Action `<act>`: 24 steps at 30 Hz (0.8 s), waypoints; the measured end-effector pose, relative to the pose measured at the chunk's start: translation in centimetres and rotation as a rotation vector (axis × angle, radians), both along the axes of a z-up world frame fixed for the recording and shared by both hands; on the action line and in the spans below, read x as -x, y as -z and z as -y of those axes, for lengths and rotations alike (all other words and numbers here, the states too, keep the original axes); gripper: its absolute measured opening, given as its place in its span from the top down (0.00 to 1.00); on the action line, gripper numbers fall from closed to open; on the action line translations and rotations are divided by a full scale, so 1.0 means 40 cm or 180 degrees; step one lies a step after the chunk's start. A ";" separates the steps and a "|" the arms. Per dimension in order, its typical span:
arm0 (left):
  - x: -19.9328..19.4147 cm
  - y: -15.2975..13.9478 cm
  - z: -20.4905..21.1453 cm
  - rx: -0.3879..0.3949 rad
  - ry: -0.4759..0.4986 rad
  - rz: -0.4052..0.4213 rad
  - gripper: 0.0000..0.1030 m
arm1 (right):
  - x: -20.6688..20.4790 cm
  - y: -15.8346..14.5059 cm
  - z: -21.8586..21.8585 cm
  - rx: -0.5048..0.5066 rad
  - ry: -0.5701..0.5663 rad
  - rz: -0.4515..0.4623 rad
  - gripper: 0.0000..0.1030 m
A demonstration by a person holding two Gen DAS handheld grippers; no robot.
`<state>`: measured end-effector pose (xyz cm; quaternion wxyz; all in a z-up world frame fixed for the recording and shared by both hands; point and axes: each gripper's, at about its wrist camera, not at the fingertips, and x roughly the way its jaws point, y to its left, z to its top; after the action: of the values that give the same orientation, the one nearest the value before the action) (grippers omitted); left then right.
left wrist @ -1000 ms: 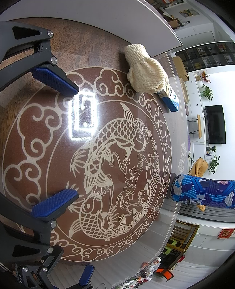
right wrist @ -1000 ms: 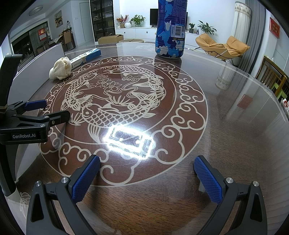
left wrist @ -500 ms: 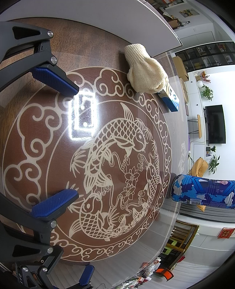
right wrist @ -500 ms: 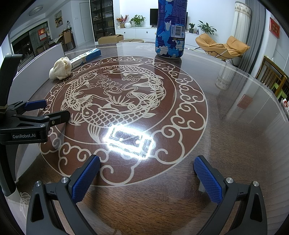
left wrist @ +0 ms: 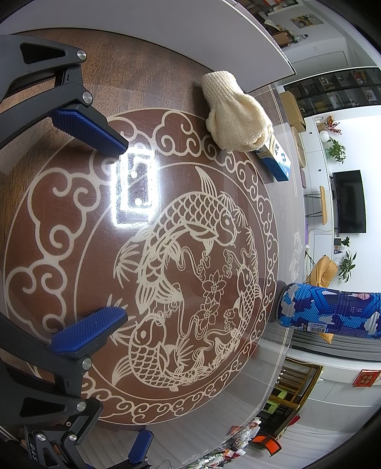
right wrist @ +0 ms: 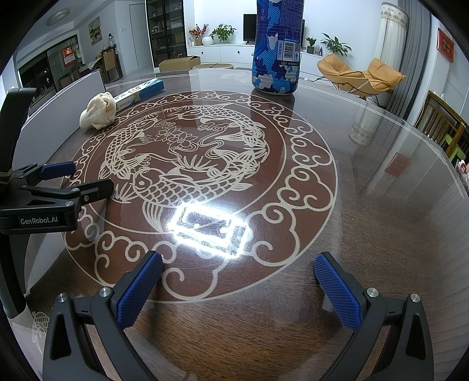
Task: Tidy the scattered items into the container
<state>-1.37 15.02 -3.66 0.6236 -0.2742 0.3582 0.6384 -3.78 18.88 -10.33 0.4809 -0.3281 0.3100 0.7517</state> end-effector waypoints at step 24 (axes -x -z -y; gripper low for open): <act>-0.013 0.005 0.113 0.0071 0.0160 -0.0008 0.00 | 0.000 0.000 0.000 0.0014 0.0007 0.0003 0.00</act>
<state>-0.84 10.50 -3.86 0.6360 -0.2713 0.3729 0.6188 -3.78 18.88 -10.32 0.4811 -0.3292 0.3118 0.7503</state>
